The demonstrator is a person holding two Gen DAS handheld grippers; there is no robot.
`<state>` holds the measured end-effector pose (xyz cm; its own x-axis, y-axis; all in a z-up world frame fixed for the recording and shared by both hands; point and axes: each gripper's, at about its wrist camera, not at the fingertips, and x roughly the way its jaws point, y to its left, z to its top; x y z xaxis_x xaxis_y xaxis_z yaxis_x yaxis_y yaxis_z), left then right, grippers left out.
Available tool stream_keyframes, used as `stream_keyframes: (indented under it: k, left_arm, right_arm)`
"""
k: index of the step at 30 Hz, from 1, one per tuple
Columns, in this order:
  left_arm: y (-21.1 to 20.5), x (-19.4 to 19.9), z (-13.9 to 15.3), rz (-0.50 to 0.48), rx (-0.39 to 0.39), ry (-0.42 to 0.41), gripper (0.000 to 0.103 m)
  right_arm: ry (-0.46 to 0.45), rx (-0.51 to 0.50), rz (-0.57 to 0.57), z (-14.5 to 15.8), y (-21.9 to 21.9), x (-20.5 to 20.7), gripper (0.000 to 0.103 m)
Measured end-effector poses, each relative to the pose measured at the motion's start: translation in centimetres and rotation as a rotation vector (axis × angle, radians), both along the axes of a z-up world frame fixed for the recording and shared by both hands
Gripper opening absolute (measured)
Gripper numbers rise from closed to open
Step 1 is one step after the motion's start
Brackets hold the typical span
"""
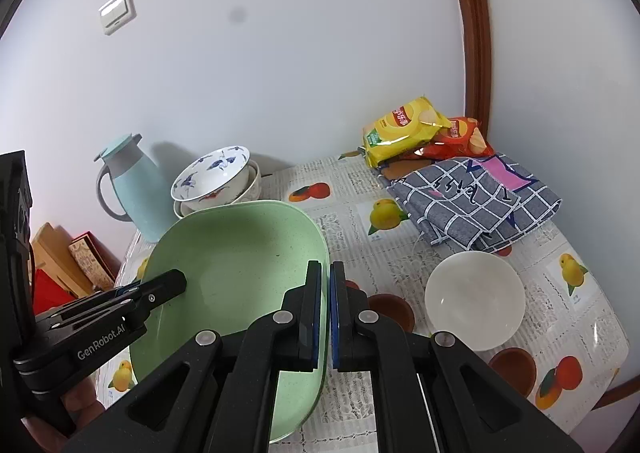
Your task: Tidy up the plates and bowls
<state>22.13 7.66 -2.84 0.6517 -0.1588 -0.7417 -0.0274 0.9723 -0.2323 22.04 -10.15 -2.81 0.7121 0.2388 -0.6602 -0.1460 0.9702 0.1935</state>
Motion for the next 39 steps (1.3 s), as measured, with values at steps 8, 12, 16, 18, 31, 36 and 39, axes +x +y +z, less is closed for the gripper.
stream_keyframes:
  k: [8,12,16,18,31,36,39]
  left_arm:
    - [0.7,-0.8,0.5,0.007,-0.004,-0.009,0.011]
    - [1.2,-1.2,0.6,0.011,-0.005,-0.011,0.011]
    - [1.6,-1.4,0.6,0.015,-0.011,-0.009,0.011]
    - [1.8,-1.6,0.5,0.017,-0.012,-0.009,0.011]
    - [3.2,-2.0,0.1,0.04,-0.023,-0.002,0.011]
    - [3.5,-2.1,-0.1,0.049,-0.023,0.001,0.011]
    - [3.6,-2.1,-0.2,0.051,-0.02,0.003,0.011]
  right_arm:
    - [-0.013,0.005,0.002,0.4,0.6,-0.8,0.004]
    - [-0.017,0.004,0.003,0.5,0.9,-1.0,0.004]
    - [-0.018,0.0,0.005,0.6,1.4,-1.4,0.004]
    - [-0.017,0.003,0.006,0.5,1.6,-1.5,0.004]
    - [-0.011,-0.001,0.028,0.2,2.9,-1.4,0.004]
    - [-0.011,-0.002,0.035,0.0,3.2,-1.4,0.004]
    - [-0.007,0.004,0.037,-0.2,3.4,-1.4,0.004]
